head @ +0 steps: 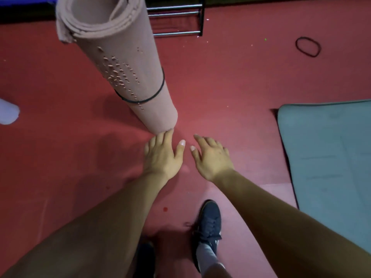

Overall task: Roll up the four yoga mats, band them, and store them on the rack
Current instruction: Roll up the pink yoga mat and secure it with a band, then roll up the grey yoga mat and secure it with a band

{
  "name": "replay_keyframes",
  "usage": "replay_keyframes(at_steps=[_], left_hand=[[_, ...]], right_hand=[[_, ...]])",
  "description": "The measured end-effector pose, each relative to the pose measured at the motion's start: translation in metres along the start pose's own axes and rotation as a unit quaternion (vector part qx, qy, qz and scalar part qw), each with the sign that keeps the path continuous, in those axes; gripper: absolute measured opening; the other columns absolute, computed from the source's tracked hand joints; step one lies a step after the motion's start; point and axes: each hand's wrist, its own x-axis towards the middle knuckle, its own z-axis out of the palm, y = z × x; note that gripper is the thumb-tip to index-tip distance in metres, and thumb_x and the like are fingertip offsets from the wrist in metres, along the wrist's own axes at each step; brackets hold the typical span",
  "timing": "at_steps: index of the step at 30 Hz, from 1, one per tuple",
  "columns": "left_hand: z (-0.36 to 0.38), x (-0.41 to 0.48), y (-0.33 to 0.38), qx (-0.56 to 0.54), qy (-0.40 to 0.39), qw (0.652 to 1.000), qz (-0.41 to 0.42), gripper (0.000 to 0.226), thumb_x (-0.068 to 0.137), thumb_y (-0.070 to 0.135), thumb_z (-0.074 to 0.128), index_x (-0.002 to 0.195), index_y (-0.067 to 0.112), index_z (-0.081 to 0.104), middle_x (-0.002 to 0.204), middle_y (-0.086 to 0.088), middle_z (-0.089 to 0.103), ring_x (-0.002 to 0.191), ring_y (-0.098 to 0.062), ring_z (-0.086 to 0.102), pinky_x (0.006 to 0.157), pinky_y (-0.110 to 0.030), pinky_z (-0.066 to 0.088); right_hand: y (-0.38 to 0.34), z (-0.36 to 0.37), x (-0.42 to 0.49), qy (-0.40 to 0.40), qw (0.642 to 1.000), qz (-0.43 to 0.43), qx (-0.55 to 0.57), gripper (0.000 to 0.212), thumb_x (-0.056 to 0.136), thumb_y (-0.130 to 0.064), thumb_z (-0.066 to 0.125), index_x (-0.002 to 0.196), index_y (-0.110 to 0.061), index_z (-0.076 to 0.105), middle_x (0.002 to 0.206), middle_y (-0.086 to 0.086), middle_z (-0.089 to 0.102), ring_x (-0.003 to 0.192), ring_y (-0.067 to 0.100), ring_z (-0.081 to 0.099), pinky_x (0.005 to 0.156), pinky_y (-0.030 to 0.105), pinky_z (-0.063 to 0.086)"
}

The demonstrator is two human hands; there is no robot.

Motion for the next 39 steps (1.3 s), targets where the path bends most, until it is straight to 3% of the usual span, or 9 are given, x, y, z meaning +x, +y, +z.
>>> replay_keyframes(at_steps=[7, 11, 17, 23, 32, 39], left_hand=[[-0.014, -0.112, 0.061, 0.036, -0.059, 0.992, 0.104, 0.058, 0.103, 0.049, 0.035, 0.154, 0.022, 0.035, 0.157, 0.001, 0.04, 0.144, -0.021, 0.032, 0.12, -0.039, 0.016], [-0.008, -0.182, 0.069, 0.069, -0.084, 0.986, 0.13, 0.06, 0.103, 0.052, 0.029, 0.156, 0.025, 0.03, 0.162, 0.002, 0.031, 0.149, -0.018, 0.024, 0.124, -0.041, 0.01], [0.013, -0.307, 0.092, 0.093, -0.139, 0.974, 0.153, 0.065, 0.102, 0.055, 0.022, 0.16, 0.026, 0.017, 0.169, 0.004, 0.013, 0.155, -0.015, 0.008, 0.125, -0.042, -0.002], [0.063, -0.411, 0.168, 0.067, -0.147, 0.976, 0.148, 0.068, 0.101, 0.056, 0.016, 0.161, 0.026, 0.01, 0.169, 0.005, 0.006, 0.155, -0.013, 0.002, 0.125, -0.039, -0.008], [0.138, -0.587, 0.269, 0.067, -0.139, 0.982, 0.114, 0.067, 0.103, 0.054, 0.023, 0.161, 0.023, 0.013, 0.169, 0.0, 0.011, 0.155, -0.017, 0.008, 0.125, -0.041, -0.004], [0.177, -0.695, 0.319, 0.077, -0.151, 0.975, 0.144, 0.066, 0.102, 0.054, 0.02, 0.161, 0.024, 0.013, 0.168, 0.001, 0.013, 0.154, -0.016, 0.009, 0.125, -0.041, -0.003]], right_hand=[[0.035, -0.021, -0.125, 0.002, 0.998, 0.034, -0.056, 0.063, 0.105, -0.055, 0.033, 0.161, -0.03, 0.02, 0.164, 0.006, 0.03, 0.152, 0.03, 0.022, 0.12, 0.049, 0.019], [0.053, -0.015, -0.196, 0.032, 0.996, 0.032, -0.079, 0.065, 0.104, -0.058, 0.028, 0.162, -0.03, 0.017, 0.169, 0.007, 0.021, 0.156, 0.03, 0.012, 0.124, 0.049, 0.01], [0.096, 0.002, -0.329, -0.002, 0.992, 0.049, -0.118, 0.069, 0.104, -0.059, 0.025, 0.164, -0.031, 0.004, 0.172, 0.008, 0.006, 0.158, 0.031, -0.001, 0.125, 0.052, 0.001], [0.182, 0.009, -0.441, 0.006, 0.99, 0.076, -0.119, 0.067, 0.105, -0.058, 0.024, 0.163, -0.032, 0.004, 0.172, 0.007, 0.007, 0.158, 0.031, 0.001, 0.125, 0.054, 0.002], [0.313, 0.013, -0.613, -0.002, 0.992, 0.079, -0.098, 0.066, 0.105, -0.058, 0.024, 0.163, -0.032, 0.007, 0.171, 0.007, 0.01, 0.157, 0.03, 0.003, 0.124, 0.054, 0.004], [0.386, 0.028, -0.715, -0.006, 0.99, 0.088, -0.113, 0.064, 0.106, -0.056, 0.021, 0.163, -0.031, 0.007, 0.17, 0.007, 0.011, 0.157, 0.032, 0.003, 0.124, 0.055, 0.004]])
